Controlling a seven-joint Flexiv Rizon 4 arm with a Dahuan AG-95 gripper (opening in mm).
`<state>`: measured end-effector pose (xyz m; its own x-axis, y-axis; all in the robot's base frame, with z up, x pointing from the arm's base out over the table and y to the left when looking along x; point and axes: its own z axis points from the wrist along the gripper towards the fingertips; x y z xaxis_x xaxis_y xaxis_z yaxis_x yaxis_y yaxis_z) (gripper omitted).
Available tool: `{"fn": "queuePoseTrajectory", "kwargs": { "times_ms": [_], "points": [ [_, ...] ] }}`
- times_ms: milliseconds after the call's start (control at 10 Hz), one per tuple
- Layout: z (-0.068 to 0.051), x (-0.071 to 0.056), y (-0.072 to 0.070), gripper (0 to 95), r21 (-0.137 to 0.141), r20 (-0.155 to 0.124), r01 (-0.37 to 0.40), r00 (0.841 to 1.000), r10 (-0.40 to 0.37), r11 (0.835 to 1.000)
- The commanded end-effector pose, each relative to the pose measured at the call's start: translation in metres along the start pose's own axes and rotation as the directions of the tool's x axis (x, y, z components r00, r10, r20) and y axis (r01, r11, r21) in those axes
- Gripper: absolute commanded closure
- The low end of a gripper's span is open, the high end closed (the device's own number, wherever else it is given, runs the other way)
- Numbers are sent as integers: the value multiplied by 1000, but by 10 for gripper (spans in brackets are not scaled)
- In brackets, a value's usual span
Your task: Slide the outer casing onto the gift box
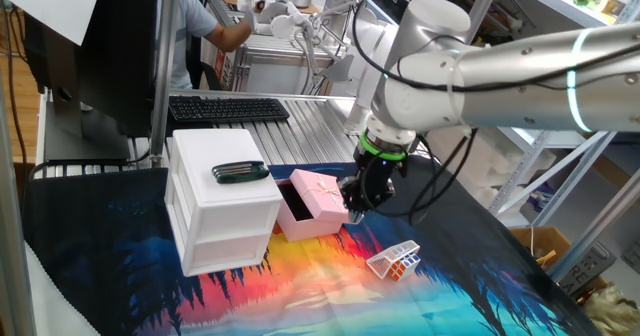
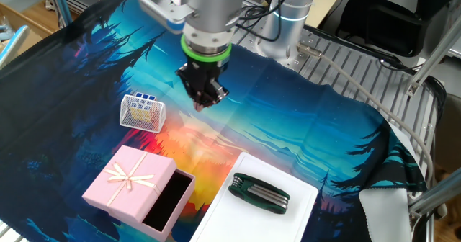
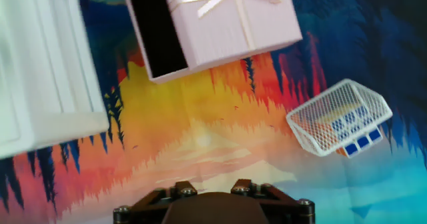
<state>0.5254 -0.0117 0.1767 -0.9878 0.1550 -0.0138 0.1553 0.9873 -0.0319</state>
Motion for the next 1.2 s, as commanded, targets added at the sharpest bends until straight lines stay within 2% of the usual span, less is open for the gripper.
{"fn": "queuePoseTrajectory", "kwargs": {
  "times_ms": [100,200,300,800,1100,1200],
  "points": [
    [0,-8,-3,950,1,0,9,1000,-9,1000],
    [0,-10,-3,950,2,0,10,1000,-10,1000],
    [0,-20,-5,950,2,-2,19,1000,-19,1000],
    [7,-49,-16,950,-1,-3,35,999,-35,999],
    [4,-67,-23,950,-2,-15,47,999,-47,999],
    [3,-80,-29,950,-9,-26,49,998,-50,999]
  ]
}}
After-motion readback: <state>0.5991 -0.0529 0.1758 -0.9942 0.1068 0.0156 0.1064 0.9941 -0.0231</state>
